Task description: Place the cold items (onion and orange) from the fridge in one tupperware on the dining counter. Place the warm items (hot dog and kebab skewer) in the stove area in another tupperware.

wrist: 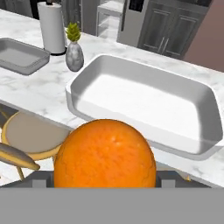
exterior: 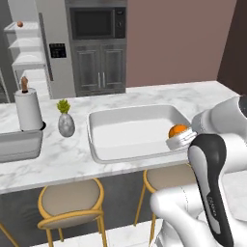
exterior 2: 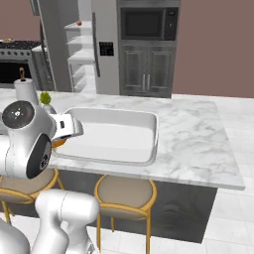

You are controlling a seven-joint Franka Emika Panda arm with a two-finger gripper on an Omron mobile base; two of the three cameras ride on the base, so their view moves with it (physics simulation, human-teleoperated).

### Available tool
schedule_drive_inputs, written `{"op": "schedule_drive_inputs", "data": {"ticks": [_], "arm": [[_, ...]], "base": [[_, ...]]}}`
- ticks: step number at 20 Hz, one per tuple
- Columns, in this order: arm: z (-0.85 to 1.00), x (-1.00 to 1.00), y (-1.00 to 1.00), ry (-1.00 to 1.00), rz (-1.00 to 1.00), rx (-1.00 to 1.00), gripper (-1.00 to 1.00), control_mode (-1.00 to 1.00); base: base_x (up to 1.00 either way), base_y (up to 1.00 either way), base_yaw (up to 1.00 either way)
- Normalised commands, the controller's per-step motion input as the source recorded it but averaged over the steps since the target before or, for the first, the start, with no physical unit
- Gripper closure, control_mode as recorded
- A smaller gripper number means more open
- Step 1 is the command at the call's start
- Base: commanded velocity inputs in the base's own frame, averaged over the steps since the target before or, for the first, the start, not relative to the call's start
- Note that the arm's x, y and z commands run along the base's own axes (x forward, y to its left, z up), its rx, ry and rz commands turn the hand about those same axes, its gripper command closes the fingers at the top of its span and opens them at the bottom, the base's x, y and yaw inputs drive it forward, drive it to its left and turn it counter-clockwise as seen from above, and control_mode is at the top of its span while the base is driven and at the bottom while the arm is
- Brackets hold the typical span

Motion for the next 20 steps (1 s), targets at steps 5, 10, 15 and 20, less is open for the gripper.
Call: {"op": "schedule_drive_inputs", "data": {"ticks": [5, 10, 15, 20], "arm": [[0.38, 0.52, -0.11, 0.01, 0.13, 0.02, 1.0, -1.0], [0.21, 0.88, 0.0, 0.13, 0.0, 0.0, 1.0, -1.0], [-0.02, 0.95, -0.06, 0.35, -0.04, 0.0, 1.0, -1.0], [-0.47, 0.84, -0.14, 0.38, -0.11, -0.06, 1.0, -1.0]], "base": [[0.0, 0.0, 0.0], [0.0, 0.0, 0.0], [0.0, 0.0, 0.0], [0.0, 0.0, 0.0]]}}
